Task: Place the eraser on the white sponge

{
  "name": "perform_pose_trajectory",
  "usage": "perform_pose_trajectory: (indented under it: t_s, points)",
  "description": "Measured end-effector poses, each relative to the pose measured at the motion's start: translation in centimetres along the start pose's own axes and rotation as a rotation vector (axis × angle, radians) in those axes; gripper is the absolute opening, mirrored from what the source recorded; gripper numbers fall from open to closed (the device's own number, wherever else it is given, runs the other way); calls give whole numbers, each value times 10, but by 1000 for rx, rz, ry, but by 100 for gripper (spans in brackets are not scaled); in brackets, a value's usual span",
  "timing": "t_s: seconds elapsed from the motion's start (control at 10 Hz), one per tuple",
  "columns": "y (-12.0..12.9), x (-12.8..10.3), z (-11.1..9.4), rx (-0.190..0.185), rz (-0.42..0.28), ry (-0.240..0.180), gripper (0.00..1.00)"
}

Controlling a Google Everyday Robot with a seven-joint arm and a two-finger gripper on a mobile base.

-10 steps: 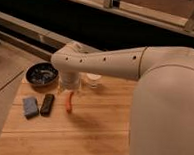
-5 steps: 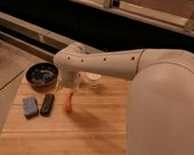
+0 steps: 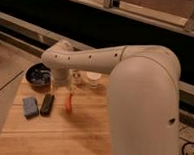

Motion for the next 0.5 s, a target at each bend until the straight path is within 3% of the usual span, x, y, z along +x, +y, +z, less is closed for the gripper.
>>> perform_pose_trajectory:
  t_s: [0.1, 0.3, 0.5]
  points:
    - [14, -5, -4, 27, -52, -5, 65]
    - [36, -12, -8, 43, -109, -16, 65]
    - [57, -20, -13, 10, -130, -35, 65]
